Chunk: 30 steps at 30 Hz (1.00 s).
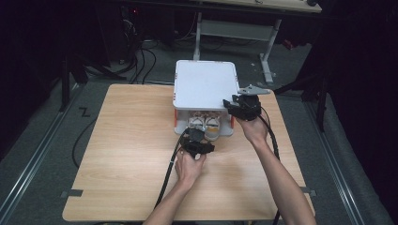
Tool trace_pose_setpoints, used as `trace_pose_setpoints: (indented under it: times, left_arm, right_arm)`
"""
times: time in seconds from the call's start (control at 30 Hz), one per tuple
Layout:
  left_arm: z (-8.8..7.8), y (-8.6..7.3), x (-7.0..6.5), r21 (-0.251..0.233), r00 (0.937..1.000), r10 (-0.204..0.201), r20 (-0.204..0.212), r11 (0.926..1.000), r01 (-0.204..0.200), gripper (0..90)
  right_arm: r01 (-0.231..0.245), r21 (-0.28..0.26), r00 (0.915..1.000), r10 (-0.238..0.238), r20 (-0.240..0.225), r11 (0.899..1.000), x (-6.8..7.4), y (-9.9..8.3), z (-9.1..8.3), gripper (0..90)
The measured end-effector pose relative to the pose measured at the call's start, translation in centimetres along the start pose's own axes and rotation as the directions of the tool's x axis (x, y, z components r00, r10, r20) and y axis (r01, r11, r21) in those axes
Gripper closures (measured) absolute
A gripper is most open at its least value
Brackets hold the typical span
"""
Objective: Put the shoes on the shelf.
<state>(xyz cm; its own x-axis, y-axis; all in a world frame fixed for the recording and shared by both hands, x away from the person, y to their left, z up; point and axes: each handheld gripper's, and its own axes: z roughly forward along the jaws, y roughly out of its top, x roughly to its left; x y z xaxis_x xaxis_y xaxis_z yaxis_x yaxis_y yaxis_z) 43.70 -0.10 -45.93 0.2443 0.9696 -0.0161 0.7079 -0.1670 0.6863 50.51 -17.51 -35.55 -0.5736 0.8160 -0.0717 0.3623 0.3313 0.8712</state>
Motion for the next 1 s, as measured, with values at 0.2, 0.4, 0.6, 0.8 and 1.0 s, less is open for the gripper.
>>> trace_pose_setpoints:
  times: [0.2,0.4,0.6,0.8,1.0]
  left_arm:
    - [1.3,1.3,-0.1,0.005,0.9991,-0.018,-0.039,0.9998,0.018,25.0]
    - [2.5,2.1,-0.5,-0.019,0.9973,-0.053,-0.051,0.9984,0.053,25.2]
    - [4.0,2.8,-0.3,-0.056,0.9902,-0.122,-0.068,0.9915,0.118,25.2]
    - [4.9,3.0,-0.5,-0.105,0.9842,-0.158,-0.08,0.9832,0.149,23.2]
    - [5.1,3.0,-0.5,-0.099,0.9875,-0.135,-0.081,0.9869,0.127,25.2]
  right_arm:
    - [0.004,-0.003,1.0,-0.004,0.002,1.0,0.0,0.0,0.1,54.3]
    - [-0.003,-0.006,1.0,0.003,0.001,1.0,0.1,0.0,0.1,54.2]
    - [-0.011,-0.006,0.9999,0.011,-0.007,1.0,-0.1,0.0,0.1,54.5]
    - [-0.03,-0.004,0.9994,0.03,-0.018,1.0,-0.2,0.0,0.2,54.7]
    - [-0.03,-0.006,0.9994,0.03,-0.016,1.0,-0.2,0.0,0.2,54.7]
